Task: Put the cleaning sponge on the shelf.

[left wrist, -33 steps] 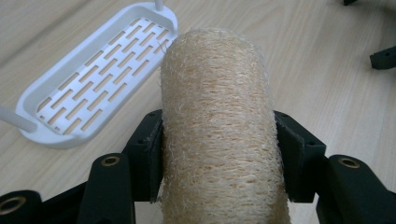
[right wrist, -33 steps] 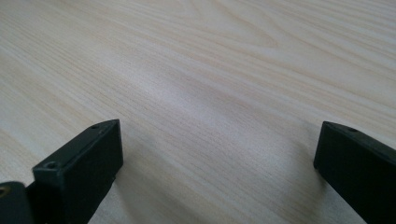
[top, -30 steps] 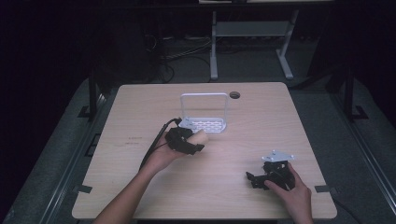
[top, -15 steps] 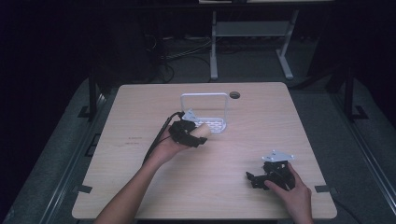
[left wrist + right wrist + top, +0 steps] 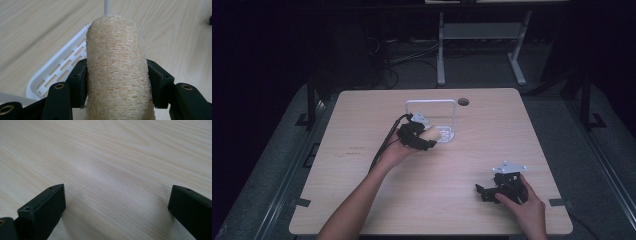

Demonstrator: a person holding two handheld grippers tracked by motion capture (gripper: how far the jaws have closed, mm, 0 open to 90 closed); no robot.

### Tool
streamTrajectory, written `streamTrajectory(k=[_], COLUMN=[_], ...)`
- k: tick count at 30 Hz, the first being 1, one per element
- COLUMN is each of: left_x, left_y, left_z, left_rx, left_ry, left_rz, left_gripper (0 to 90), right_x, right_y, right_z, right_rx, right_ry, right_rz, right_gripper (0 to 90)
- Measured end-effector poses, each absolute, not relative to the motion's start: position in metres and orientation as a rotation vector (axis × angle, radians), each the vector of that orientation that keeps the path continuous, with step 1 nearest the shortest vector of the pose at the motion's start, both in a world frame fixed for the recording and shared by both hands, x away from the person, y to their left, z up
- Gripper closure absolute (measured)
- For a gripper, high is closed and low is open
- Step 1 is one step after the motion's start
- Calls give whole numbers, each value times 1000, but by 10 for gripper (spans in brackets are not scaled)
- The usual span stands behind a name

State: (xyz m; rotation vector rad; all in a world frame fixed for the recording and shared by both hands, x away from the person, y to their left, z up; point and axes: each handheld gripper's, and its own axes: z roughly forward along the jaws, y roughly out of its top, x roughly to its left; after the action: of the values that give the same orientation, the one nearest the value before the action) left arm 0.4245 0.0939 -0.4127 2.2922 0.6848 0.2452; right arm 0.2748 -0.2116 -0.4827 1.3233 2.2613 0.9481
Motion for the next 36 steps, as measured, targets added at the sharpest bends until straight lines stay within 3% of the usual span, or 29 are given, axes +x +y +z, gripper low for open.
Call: streamTrajectory(k=[36], left_x=[466], left_y=[52], left_z=[-446], left_rx=[2354], left_ry=[756], left_rz=[264], left_gripper=[418], right_x=[275], right_y=[-212], right_z=[-483], right_rx=[1323], right_ry=[2261], right_rz=[952], right_gripper=[10])
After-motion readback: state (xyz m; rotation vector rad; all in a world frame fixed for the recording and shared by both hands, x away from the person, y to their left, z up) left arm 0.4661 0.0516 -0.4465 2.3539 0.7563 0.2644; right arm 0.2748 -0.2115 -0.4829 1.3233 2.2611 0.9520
